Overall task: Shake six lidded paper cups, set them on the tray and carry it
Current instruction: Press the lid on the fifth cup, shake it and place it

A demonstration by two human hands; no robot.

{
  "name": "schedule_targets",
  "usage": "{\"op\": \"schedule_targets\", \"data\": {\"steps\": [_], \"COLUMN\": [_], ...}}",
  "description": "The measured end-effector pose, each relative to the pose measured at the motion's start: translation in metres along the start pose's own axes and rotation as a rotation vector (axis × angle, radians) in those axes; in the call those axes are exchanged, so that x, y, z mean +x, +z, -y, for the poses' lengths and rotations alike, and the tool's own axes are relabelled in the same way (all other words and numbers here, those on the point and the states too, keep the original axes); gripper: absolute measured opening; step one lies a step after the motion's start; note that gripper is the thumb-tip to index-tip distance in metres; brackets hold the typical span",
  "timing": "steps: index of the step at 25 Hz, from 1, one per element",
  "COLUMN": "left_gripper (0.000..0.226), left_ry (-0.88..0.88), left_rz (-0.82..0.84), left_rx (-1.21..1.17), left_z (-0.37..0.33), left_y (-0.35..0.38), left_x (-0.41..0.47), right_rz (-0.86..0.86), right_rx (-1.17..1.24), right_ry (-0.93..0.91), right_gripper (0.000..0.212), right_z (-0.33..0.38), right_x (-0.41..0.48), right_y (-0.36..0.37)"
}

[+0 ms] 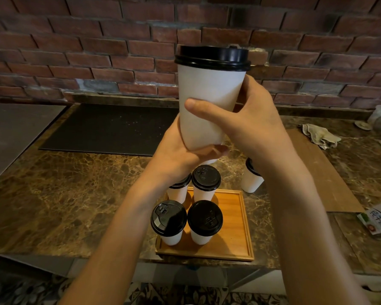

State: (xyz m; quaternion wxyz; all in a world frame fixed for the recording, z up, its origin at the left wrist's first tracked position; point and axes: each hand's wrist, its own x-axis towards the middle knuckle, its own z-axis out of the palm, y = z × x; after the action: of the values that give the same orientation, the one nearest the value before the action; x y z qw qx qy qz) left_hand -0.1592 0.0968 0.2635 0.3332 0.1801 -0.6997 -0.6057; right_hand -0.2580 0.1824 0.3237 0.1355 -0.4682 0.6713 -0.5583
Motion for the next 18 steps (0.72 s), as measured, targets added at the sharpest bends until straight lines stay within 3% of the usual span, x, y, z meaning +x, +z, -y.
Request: {"op": "schedule_targets", "data": {"steps": [3, 9, 18], "left_gripper": [0.07, 0.071, 0.068], "left_ry": [0.06, 0.02, 0.015], "left_rz": [-0.028, -0.011, 0.176], "left_rx": [0.035, 0.003, -0.07], "left_z": [0.002, 0.004, -0.002], "left_y": [0.006, 0.001, -0.017], "left_x": [0.0, 0.001, 0.001], "right_rz": [-0.05, -0.062, 0.159], "right_rx": [0.014, 0.026, 0.143], "right_ry": [0.014, 0.001, 0.014], "right_gripper": [0.077, 0.076, 0.076], "right_z": [-0.001, 0.0, 0.001], "right_x": [-0.001, -0.003, -0.003], "right_y": [0.004, 0.0, -0.012]}}
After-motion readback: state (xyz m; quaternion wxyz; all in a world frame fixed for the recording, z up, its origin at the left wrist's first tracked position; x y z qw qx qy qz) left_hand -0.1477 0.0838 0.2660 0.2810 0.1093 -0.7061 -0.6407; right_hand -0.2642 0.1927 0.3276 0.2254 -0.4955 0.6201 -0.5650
